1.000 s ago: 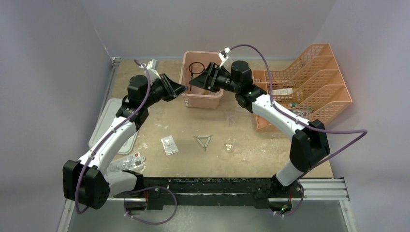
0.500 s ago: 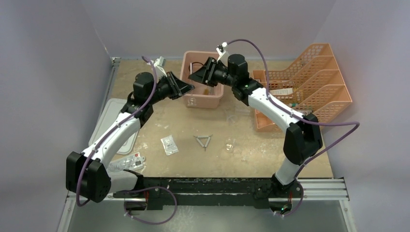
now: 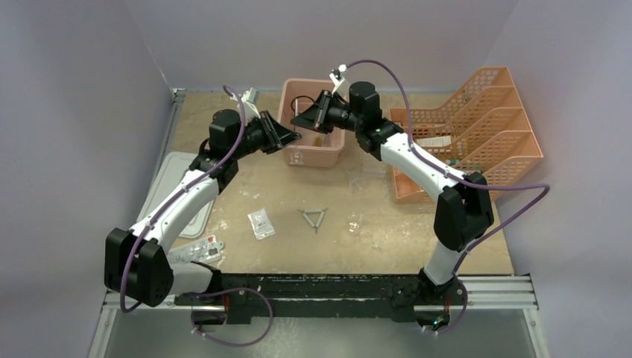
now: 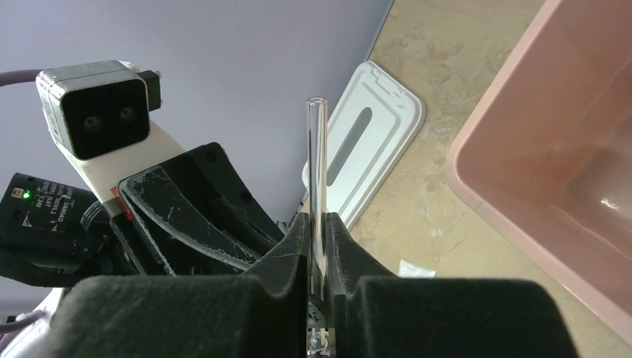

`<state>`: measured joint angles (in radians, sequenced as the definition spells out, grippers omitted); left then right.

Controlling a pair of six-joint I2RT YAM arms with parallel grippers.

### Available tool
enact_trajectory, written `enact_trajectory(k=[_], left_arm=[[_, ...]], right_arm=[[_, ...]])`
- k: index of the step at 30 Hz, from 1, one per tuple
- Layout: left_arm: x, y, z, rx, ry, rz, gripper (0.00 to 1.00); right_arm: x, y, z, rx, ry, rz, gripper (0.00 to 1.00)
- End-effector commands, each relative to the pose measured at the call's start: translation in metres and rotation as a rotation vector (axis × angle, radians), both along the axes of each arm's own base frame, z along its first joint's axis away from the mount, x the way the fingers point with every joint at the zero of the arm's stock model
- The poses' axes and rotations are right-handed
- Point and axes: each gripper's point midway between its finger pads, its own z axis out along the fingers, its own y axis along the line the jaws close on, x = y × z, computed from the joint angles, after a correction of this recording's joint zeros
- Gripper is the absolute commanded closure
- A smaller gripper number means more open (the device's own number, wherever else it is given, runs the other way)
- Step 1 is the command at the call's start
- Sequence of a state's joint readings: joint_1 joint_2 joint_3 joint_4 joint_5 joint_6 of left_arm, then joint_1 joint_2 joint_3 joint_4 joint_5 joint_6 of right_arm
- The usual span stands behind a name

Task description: Organize the chemistry lab equipment

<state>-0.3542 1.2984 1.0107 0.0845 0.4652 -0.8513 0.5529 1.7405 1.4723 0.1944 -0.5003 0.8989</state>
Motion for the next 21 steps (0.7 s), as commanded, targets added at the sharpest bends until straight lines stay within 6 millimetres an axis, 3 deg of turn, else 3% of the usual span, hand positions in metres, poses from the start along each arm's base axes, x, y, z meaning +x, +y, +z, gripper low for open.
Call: enact_trajectory(k=[1,7,9,12,18,21], left_arm=[[0.010,0.000,0.026,0.005,-0.078,0.017,0.86],[0.021,0.015,0.004,0.111,-0.012,0.104,0.50],[0.026,0.023,0.000,0.134,0.006,0.144,0.43],[0.031,0.037,0.000,0.140,0.018,0.197,0.41],[0.032,0.065,-0.001,0.205,0.018,0.292,0.40],[0.031,0.077,-0.009,0.268,0.034,0.333,0.40]], right_arm=[[0.000,0.002,0.031,0.058,-0.063,0.028,0.95],[0.019,-0.012,0.032,-0.021,-0.104,-0.047,0.98],[0.028,-0.022,0.027,-0.071,-0.105,-0.082,0.98],[0.046,-0.042,0.018,-0.164,-0.121,-0.154,0.98],[0.085,-0.088,-0.019,-0.433,-0.095,-0.312,0.98],[0.100,-0.100,-0.039,-0.529,-0.069,-0.348,0.97]])
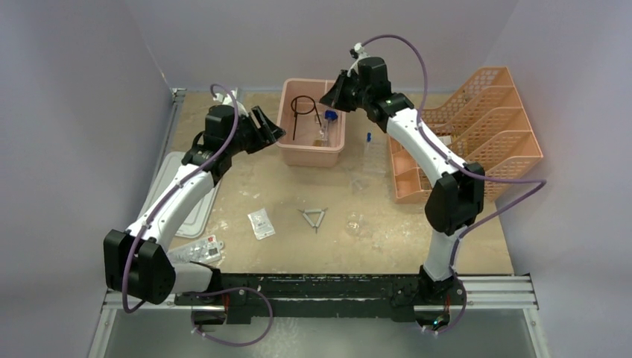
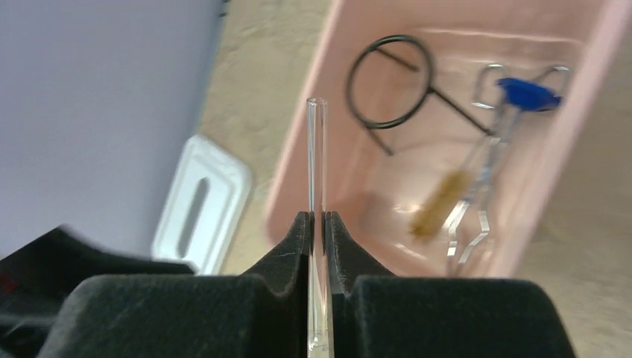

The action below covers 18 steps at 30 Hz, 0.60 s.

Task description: Organize the chemistry lab equipment

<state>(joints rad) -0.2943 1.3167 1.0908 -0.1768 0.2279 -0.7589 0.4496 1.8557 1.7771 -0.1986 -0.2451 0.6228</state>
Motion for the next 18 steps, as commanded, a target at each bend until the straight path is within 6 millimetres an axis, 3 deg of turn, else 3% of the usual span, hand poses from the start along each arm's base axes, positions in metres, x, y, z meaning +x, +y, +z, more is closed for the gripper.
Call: enact_trajectory(k=[1,7,12,13,18], left_arm=[[0.001,0.024,0.021,0.104,-0.061,0.075,0.40],[0.000,0.040,0.005,0.203,-0.018,0.120,0.40],[0.001,0.047,-0.002,0.248,0.008,0.133,0.40],[0.001,0.048,-0.005,0.268,0.017,0.131,0.40],[0.002,0.049,-0.012,0.297,0.038,0.118,0.40]], right_arm=[[0.022,-0.031,-0.029,-0.222,0.019,-0.101,0.97],[0.052,-0.044,-0.064,-0.366,0.029,-0.172,0.97],[0.068,-0.039,-0.080,-0.462,0.006,-0.186,0.97],[0.070,-0.033,-0.092,-0.509,0.008,-0.188,0.96],[0.072,-0.027,-0.114,-0.582,0.019,-0.200,0.96]])
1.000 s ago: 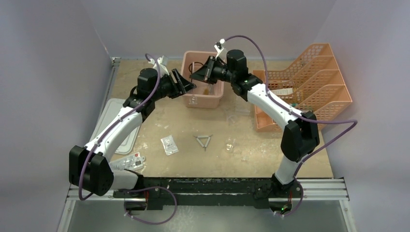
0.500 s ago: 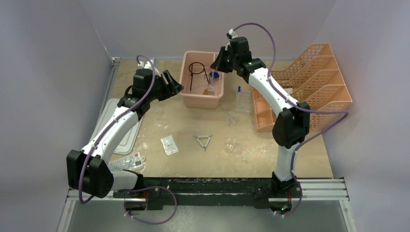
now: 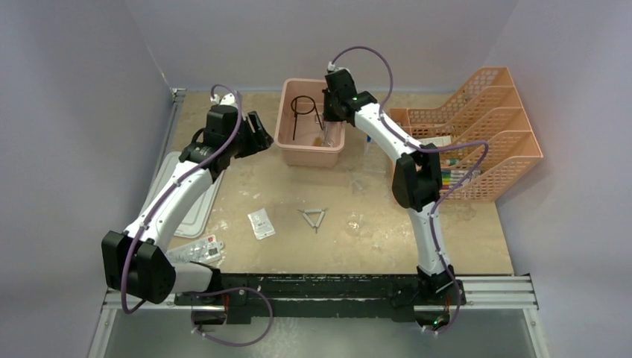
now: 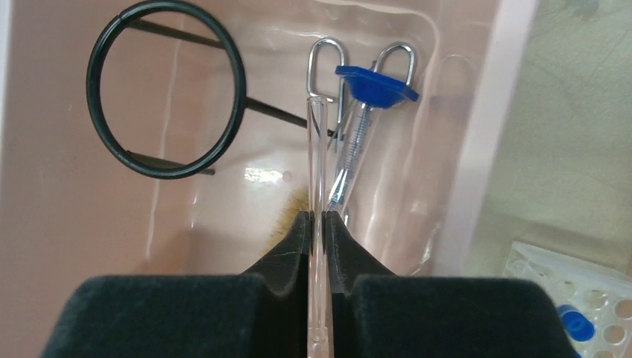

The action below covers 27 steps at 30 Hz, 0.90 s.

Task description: Organize the chemistry lab equipment

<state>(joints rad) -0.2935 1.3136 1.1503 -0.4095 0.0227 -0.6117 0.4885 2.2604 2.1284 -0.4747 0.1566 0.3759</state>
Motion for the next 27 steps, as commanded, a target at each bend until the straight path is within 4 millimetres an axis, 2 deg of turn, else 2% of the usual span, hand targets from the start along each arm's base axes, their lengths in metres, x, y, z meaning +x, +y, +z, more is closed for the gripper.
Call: enact_trajectory(k=[1,8,13,22,27], left_arm=[[0.008,0.005,0.012,0.044,-0.034,-0.004,0.40],[0.009,0.006,0.005,0.062,-0.015,-0.011,0.40],[0.008,0.007,0.004,0.072,-0.011,-0.017,0.40],[0.007,0.008,0.004,0.076,-0.010,-0.018,0.40],[0.007,0.008,0.003,0.078,-0.008,-0.019,0.40]], right_arm=[[0.004,0.002,0.015,-0.067,-0.059,-0.023,0.96],[0.004,0.007,-0.012,-0.057,-0.005,-0.046,0.94],[0.007,0.003,-0.029,-0.078,0.014,-0.077,0.91],[0.012,0.004,-0.035,-0.084,0.001,-0.079,0.80],[0.014,0.002,-0.029,-0.089,-0.019,-0.085,0.79]])
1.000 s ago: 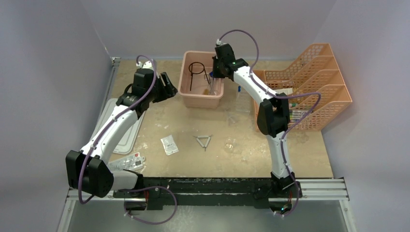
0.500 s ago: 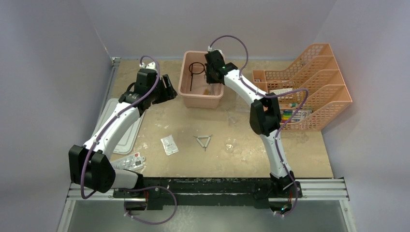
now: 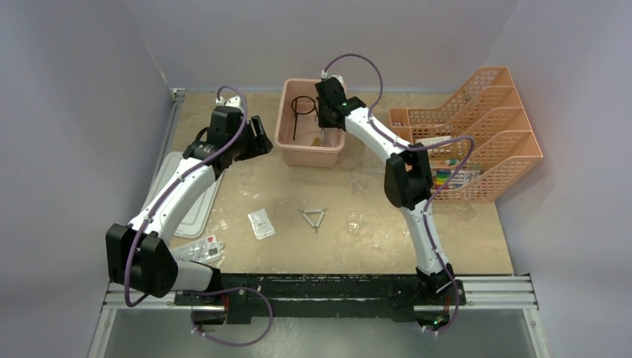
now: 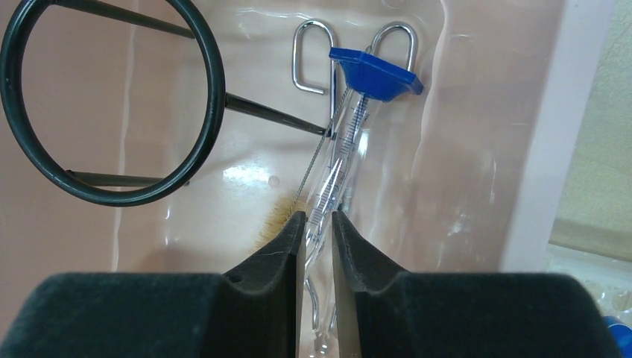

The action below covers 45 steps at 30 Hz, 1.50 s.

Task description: Organize the chemistry lab equipment

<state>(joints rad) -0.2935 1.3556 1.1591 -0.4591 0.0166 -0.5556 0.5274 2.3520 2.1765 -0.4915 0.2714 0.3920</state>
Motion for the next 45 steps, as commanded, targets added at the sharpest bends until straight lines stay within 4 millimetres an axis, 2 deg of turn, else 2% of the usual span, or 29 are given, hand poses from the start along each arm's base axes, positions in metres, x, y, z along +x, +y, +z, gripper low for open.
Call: enact_trajectory(k=[1,4,6,13,18,21,25,30,34,36,39,42,45], left_arm=[[0.010,0.004,0.025,0.006,-0.074,0.006,0.40],[0.010,0.004,0.026,0.007,-0.075,0.005,0.40],[0.009,0.004,0.026,0.007,-0.074,0.005,0.40],[0.006,0.011,0.028,0.023,-0.074,0.035,0.40],[0.000,0.017,0.031,0.022,-0.075,0.068,0.40],[-0.005,0.020,0.033,0.012,-0.083,0.086,0.40],[-0.014,0.029,0.033,0.024,-0.077,0.131,0.40],[-0.027,0.042,0.024,0.038,-0.059,0.188,0.40],[-0.035,0.051,0.018,0.027,-0.050,0.256,0.39],[-0.037,0.053,0.015,0.020,-0.041,0.283,0.39],[-0.041,0.056,0.011,0.009,-0.019,0.317,0.39],[-0.046,0.060,0.009,0.003,-0.011,0.348,0.39],[-0.050,0.066,0.007,0.004,-0.009,0.383,0.39]], right_arm=[[0.011,-0.005,0.007,-0.004,-0.040,-0.031,0.79],[0.012,-0.005,0.017,0.003,-0.057,-0.029,0.79],[0.012,-0.002,0.031,0.021,-0.077,-0.019,0.78],[0.001,0.003,0.106,0.101,-0.170,0.039,0.70],[-0.023,0.002,0.161,0.131,-0.240,0.113,0.63],[-0.041,0.002,0.183,0.133,-0.268,0.159,0.60],[-0.074,0.001,0.196,0.104,-0.284,0.222,0.54],[-0.129,0.001,0.184,0.042,-0.264,0.329,0.44],[-0.188,0.020,0.170,0.015,-0.260,0.509,0.38],[-0.218,0.032,0.153,0.002,-0.239,0.618,0.38],[-0.261,0.049,0.117,-0.048,-0.145,0.768,0.42],[-0.289,0.055,0.080,-0.124,-0.066,0.839,0.44],[-0.306,0.055,0.043,-0.181,0.009,0.876,0.47]])
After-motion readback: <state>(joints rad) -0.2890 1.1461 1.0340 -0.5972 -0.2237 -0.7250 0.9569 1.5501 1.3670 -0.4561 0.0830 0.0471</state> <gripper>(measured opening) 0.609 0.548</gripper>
